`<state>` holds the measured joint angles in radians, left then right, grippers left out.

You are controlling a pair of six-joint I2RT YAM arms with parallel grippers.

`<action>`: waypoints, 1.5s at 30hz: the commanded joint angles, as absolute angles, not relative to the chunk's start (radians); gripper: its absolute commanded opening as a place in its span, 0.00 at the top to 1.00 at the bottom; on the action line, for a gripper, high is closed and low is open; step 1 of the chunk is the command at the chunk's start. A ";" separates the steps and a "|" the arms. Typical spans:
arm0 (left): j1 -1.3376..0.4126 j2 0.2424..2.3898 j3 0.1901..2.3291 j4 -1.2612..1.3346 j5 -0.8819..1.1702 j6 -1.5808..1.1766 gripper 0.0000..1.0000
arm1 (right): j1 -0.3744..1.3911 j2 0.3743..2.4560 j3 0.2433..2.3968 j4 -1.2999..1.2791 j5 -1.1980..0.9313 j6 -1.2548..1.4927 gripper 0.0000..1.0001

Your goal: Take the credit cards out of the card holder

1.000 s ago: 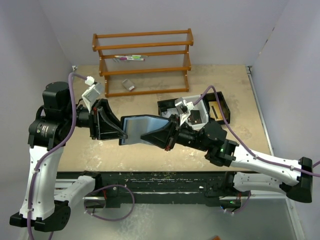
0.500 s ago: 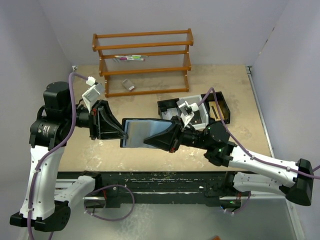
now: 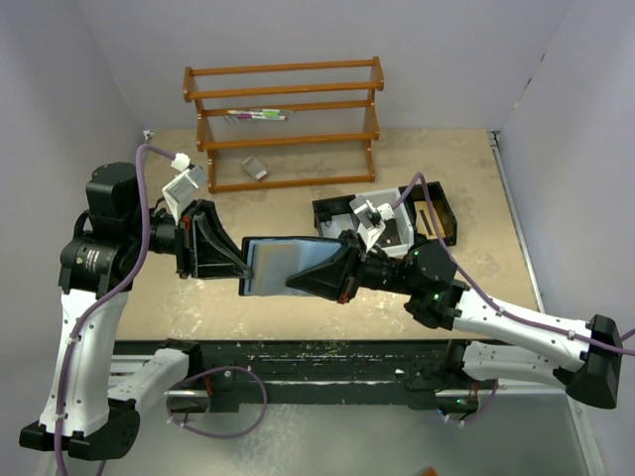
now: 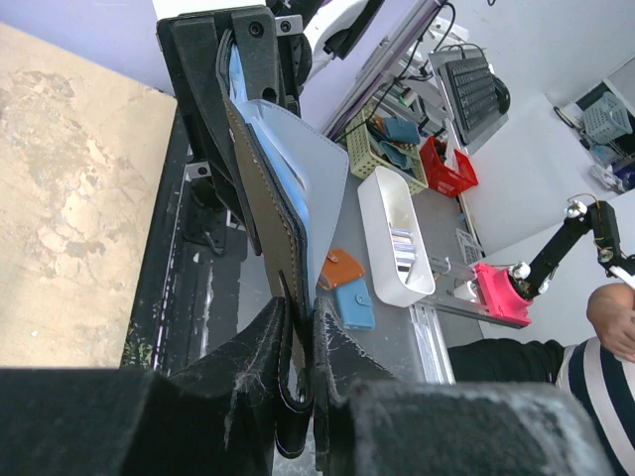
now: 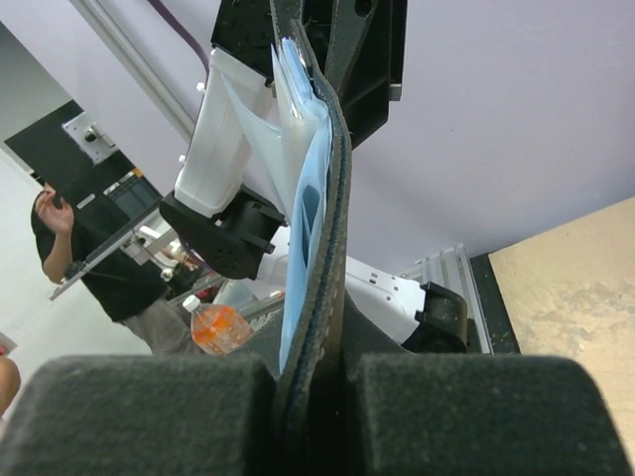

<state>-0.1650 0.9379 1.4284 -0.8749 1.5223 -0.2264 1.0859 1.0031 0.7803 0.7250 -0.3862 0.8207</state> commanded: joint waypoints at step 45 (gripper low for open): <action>-0.167 0.920 1.572 -0.997 1.032 -0.046 1.00 | 1.084 0.956 0.900 0.424 -0.047 0.727 0.00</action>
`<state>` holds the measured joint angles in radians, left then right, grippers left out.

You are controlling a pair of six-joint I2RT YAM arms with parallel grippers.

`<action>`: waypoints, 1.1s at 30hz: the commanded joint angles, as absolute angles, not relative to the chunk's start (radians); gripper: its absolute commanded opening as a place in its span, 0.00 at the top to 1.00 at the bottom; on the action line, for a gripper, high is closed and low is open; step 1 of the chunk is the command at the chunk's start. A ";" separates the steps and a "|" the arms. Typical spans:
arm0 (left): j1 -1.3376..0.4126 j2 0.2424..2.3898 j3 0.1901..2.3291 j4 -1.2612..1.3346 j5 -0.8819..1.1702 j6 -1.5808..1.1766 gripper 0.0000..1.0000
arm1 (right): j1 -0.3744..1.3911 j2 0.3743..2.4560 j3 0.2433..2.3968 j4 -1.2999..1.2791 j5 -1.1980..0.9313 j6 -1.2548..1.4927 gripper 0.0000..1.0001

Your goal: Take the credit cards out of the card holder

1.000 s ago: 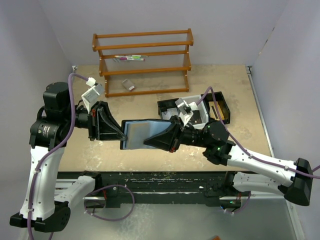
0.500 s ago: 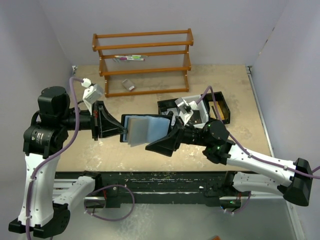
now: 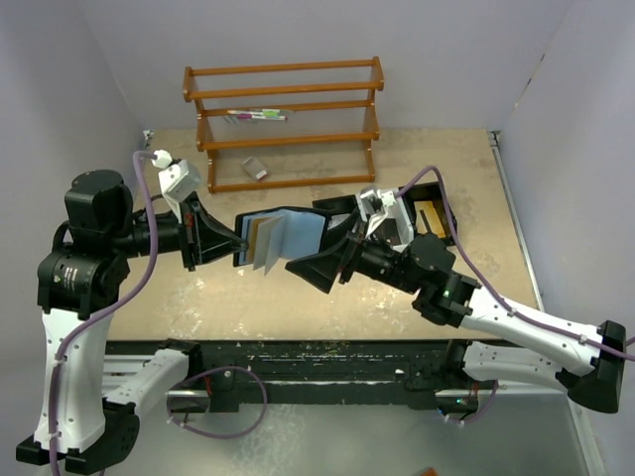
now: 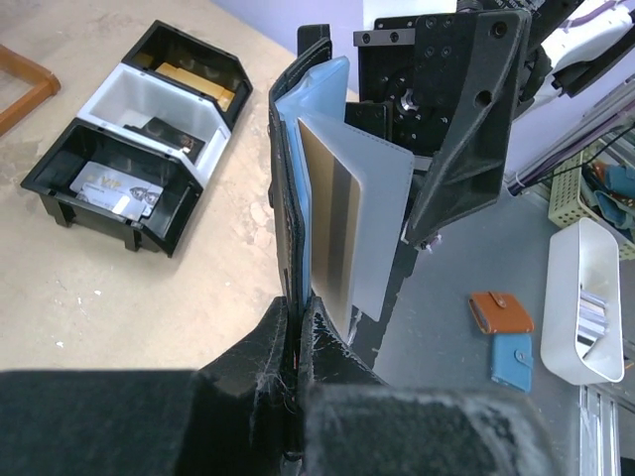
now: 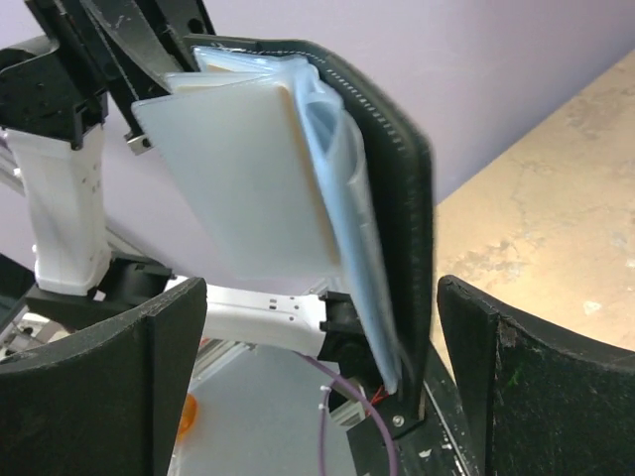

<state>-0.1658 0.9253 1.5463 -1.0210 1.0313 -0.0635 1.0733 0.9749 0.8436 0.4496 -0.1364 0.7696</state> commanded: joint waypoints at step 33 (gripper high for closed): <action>-0.167 0.937 1.513 -0.890 1.380 -0.186 1.00 | 1.170 0.866 0.921 0.376 -0.030 0.658 0.91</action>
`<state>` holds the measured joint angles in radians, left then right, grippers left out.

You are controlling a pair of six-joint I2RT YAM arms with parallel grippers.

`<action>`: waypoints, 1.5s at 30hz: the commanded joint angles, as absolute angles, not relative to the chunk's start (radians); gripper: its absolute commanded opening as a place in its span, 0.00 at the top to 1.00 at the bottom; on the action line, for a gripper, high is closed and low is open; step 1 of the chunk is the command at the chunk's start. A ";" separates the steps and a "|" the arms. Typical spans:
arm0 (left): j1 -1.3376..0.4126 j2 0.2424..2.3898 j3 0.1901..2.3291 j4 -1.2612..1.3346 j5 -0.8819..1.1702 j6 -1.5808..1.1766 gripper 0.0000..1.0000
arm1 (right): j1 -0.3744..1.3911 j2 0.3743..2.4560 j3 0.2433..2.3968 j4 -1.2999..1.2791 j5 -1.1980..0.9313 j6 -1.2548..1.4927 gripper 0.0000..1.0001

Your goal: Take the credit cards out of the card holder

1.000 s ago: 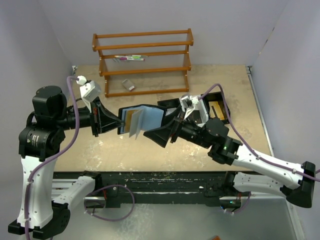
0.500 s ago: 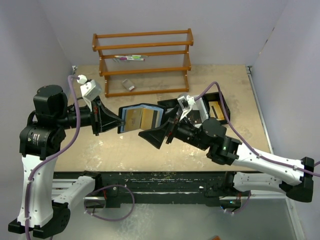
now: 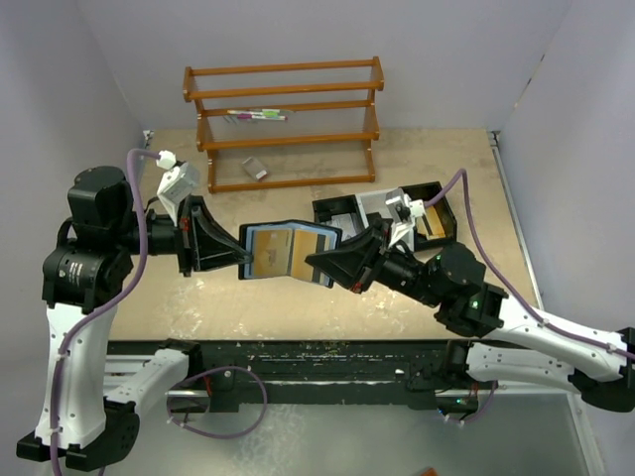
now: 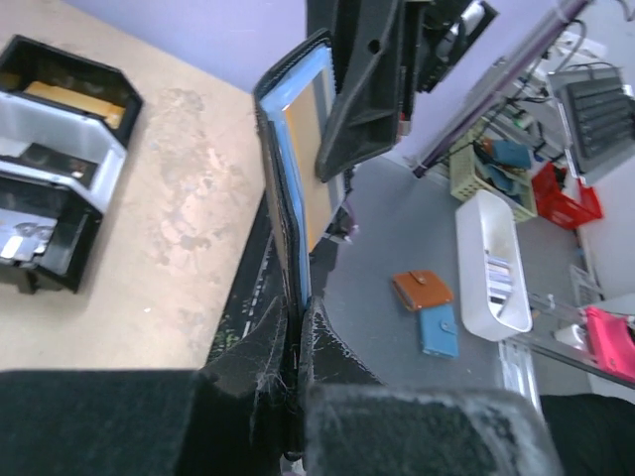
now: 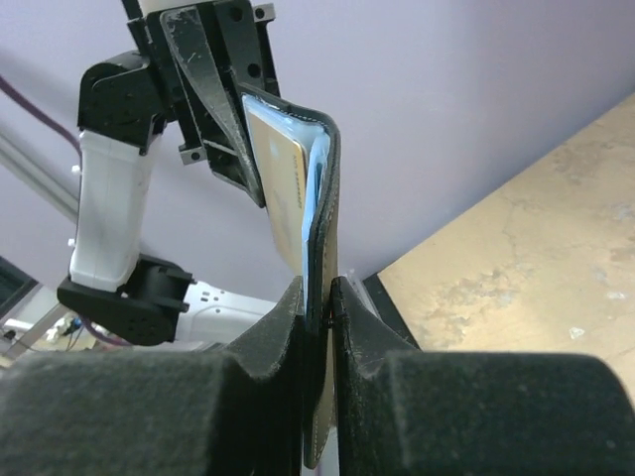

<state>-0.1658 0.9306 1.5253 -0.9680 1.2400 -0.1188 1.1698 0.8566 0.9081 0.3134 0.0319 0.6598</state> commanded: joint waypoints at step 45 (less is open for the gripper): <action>-0.166 0.909 1.258 -0.597 1.585 -0.449 0.99 | 0.972 0.907 0.950 0.315 -0.340 0.870 0.96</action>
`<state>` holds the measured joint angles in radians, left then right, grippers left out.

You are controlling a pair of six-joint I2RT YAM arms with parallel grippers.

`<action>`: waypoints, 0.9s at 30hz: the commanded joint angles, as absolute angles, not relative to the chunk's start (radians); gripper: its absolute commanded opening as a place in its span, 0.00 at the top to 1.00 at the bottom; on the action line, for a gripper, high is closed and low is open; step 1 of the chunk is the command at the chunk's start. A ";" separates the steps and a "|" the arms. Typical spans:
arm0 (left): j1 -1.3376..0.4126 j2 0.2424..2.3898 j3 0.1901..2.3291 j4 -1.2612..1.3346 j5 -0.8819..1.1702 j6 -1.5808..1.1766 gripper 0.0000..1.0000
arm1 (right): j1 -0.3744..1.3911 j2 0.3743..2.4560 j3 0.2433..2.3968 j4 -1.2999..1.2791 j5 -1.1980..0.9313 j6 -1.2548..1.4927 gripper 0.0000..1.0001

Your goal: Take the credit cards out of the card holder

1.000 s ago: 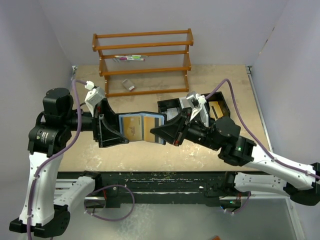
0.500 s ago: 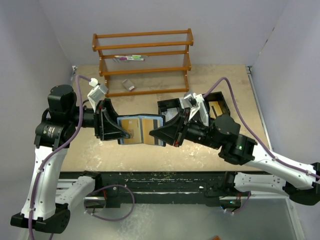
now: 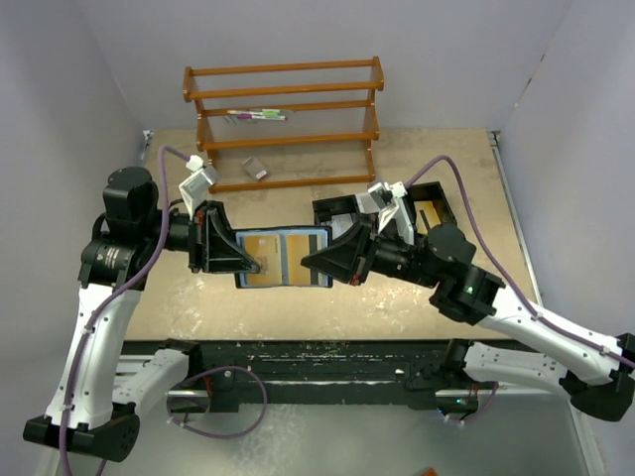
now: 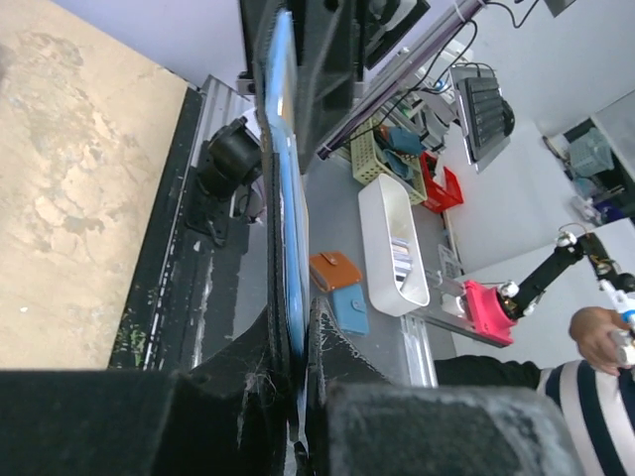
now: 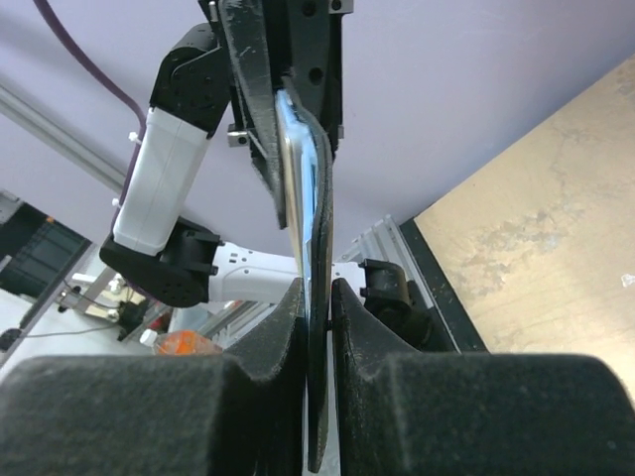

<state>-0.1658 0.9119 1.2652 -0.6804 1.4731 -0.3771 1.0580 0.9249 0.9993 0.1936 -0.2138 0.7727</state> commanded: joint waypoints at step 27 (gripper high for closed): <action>-0.164 1.009 1.426 -1.048 1.002 0.010 1.00 | 0.814 1.070 1.247 0.073 -0.567 0.698 0.36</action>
